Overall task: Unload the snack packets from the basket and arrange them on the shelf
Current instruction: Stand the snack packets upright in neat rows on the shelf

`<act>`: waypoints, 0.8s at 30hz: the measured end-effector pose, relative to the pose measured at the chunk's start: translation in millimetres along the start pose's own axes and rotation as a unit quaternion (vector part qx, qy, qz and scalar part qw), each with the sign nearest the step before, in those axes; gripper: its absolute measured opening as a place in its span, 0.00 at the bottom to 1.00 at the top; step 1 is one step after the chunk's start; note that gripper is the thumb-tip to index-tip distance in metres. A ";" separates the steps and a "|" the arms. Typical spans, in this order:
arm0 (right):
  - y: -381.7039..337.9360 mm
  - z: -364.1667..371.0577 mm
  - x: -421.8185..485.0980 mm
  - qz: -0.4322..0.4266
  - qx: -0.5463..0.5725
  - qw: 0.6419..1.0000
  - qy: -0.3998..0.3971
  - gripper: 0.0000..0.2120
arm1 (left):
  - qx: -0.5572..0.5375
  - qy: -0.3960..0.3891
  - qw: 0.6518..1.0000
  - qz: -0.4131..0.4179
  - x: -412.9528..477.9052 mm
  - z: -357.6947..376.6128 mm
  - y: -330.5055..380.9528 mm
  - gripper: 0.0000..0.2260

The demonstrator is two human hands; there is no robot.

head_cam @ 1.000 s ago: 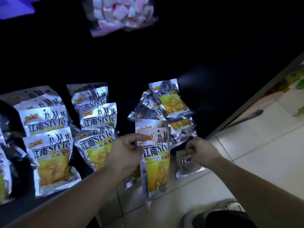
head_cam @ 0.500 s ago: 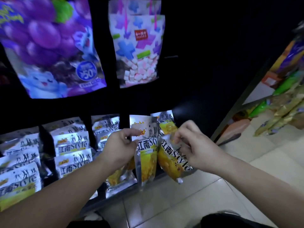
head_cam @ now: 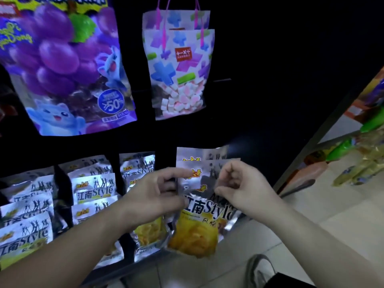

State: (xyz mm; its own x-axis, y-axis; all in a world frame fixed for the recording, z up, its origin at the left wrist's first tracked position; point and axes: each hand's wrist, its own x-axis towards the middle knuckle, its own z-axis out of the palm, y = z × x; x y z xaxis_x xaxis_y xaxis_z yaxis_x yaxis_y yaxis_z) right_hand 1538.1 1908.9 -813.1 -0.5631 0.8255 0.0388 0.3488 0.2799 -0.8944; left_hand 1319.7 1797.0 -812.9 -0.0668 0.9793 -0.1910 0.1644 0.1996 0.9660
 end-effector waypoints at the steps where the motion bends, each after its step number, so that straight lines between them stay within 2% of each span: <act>1: 2.3 1.8 3.0 -0.004 -0.008 1.000 0.000 0.14 | -0.010 0.001 1.000 0.003 0.8 3.3 1.2 0.24; 5: 5.3 4.3 13.4 -0.027 -0.050 0.998 0.013 0.15 | 0.028 0.096 0.994 0.037 14.0 19.1 -5.8 0.13; 7: 5.5 5.9 16.4 -0.041 -0.087 0.995 0.017 0.15 | 0.043 0.114 0.991 0.055 19.8 22.8 -8.7 0.10; 13: 10.4 7.0 21.1 -0.052 -0.124 0.989 0.064 0.20 | 0.072 0.110 0.988 0.077 22.9 25.2 -7.7 0.14; 15: 11.6 5.4 21.5 -0.079 -0.192 0.974 0.089 0.26 | 0.080 0.108 0.988 0.071 25.4 24.1 -11.5 0.13; 16: 12.7 4.5 22.2 -0.097 -0.227 0.965 0.090 0.33 | 0.084 0.105 0.989 0.069 26.0 22.8 -13.2 0.13; 18: 15.6 3.0 24.2 -0.114 -0.252 0.959 0.059 0.42 | 0.081 0.103 0.989 0.074 27.3 20.4 -15.3 0.12; 19: 15.0 3.7 23.8 -0.103 -0.246 0.963 0.035 0.42 | 0.063 0.107 0.989 0.077 27.2 19.7 -15.8 0.12; 21: 13.5 5.3 22.0 -0.064 -0.208 0.976 0.005 0.35 | 0.010 0.109 0.991 0.082 25.8 19.7 -14.6 0.08; 22: 12.7 6.1 21.3 -0.049 -0.179 0.983 0.006 0.31 | 0.001 0.111 0.990 0.084 25.4 20.5 -13.5 0.07; 24: 9.1 8.0 19.5 -0.043 -0.130 0.990 0.024 0.29 | 0.003 0.122 0.988 0.093 25.7 21.3 -15.0 0.10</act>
State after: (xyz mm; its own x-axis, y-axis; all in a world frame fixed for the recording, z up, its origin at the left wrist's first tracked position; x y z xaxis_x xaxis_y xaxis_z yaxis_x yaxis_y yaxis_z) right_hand 1524.3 1923.6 -824.0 -0.5648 0.8140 0.1358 0.4862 0.4612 -0.7422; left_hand 1336.4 1819.9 -836.0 -0.2700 0.9621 0.0388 0.2023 0.0173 0.9792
